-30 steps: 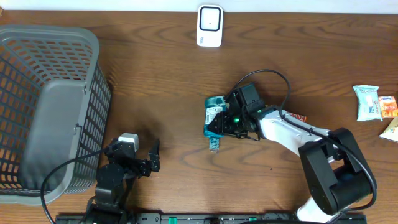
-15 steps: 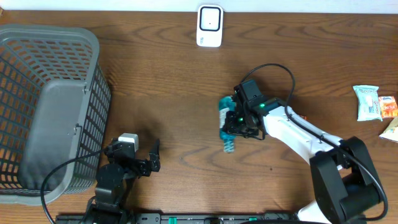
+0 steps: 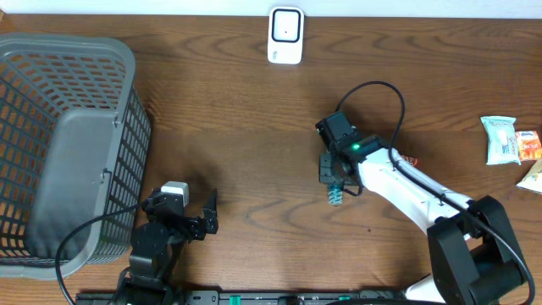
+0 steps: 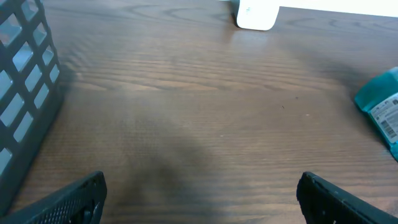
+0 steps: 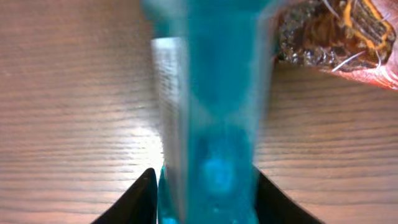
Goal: Scan the item barcode
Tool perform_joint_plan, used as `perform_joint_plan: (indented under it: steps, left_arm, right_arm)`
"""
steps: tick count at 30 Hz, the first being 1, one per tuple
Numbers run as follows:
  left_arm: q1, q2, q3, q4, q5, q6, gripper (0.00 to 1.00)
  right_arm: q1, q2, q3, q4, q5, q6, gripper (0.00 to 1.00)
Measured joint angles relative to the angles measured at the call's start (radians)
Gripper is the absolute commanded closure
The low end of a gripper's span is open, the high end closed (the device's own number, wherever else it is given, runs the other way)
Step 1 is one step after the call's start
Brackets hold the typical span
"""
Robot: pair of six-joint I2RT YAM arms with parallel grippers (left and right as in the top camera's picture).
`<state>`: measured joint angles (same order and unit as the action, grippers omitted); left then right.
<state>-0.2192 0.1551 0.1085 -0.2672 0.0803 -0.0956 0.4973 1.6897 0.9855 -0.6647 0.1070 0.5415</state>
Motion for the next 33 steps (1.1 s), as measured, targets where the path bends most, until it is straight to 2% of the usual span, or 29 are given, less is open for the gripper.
perform_joint_plan:
  steps: [6, 10, 14, 18, 22, 24, 33]
  left_arm:
    - [0.000, 0.000, 0.000, 0.000, 0.000, 0.000, 0.02]
    - [0.000, 0.000, 0.000, 0.000, 0.000, 0.000, 0.02]
    - [0.000, 0.000, 0.000, 0.000, 0.000, 0.000, 0.02]
    - [0.000, 0.000, 0.000, 0.000, 0.000, 0.000, 0.02]
    - [0.000, 0.000, 0.000, 0.000, 0.000, 0.000, 0.02]
    - [0.000, 0.000, 0.000, 0.000, 0.000, 0.000, 0.02]
    - [0.000, 0.000, 0.000, 0.000, 0.000, 0.000, 0.02]
  right_arm:
    - [0.008, 0.011, -0.013, -0.018, 0.021, 0.002, 0.51]
    - [0.008, 0.011, -0.015, -0.018, 0.023, 0.016, 0.68]
    - [0.008, 0.004, -0.010, -0.010, 0.023, 0.035, 0.75]
    - [0.010, 0.000, -0.010, -0.007, 0.029, 0.037, 0.75]
    - [0.010, 0.000, -0.010, -0.007, 0.035, 0.034, 0.62]
    - [0.014, 0.005, -0.011, -0.008, 0.047, 0.027, 0.59]
    - [0.094, 0.056, -0.018, 0.014, 0.091, 0.025, 0.58]
